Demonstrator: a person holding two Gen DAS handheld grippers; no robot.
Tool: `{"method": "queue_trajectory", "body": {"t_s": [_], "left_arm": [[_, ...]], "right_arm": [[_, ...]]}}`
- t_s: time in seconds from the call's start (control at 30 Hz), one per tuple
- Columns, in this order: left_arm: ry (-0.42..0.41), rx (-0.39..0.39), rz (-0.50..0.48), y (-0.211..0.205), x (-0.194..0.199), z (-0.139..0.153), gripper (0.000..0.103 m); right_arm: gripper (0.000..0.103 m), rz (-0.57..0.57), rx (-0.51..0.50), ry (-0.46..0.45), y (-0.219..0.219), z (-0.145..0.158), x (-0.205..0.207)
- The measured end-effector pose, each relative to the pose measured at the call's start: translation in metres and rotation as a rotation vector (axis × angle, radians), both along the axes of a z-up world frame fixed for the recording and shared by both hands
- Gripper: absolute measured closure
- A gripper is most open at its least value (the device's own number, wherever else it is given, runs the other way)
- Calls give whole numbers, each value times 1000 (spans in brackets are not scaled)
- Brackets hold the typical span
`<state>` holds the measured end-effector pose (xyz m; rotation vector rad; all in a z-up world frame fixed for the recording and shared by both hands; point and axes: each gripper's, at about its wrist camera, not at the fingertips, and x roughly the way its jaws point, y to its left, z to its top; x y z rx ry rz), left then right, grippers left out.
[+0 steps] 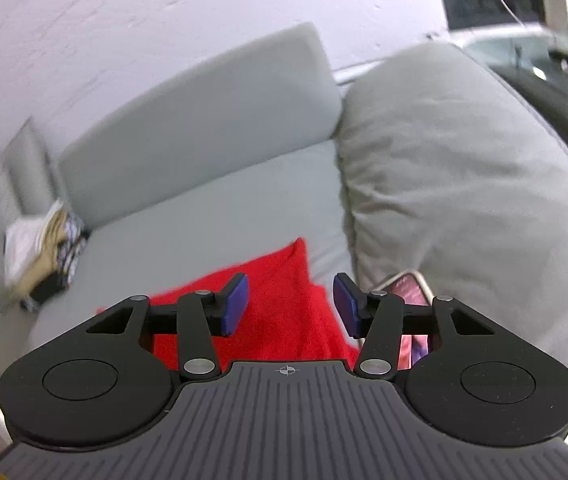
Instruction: Fold clothes
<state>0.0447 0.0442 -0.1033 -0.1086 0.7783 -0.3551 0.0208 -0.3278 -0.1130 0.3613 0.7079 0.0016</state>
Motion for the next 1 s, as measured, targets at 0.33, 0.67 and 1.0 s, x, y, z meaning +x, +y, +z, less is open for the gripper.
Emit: {"method": "queue_trajectory", "body": {"t_s": [0.33,0.67,1.0], "left_arm": [[98,273,-150,-95,-3,-76,94],[138,190,-38,-54,-31,-44,75],[46,137,53,-73,-1,-53,69]], "right_arm": [[80,411,-245,122,126,-79,26],[68,279,-52,304,48,-74,-32],[42,-101,383,206,-18,-95,-23]]}}
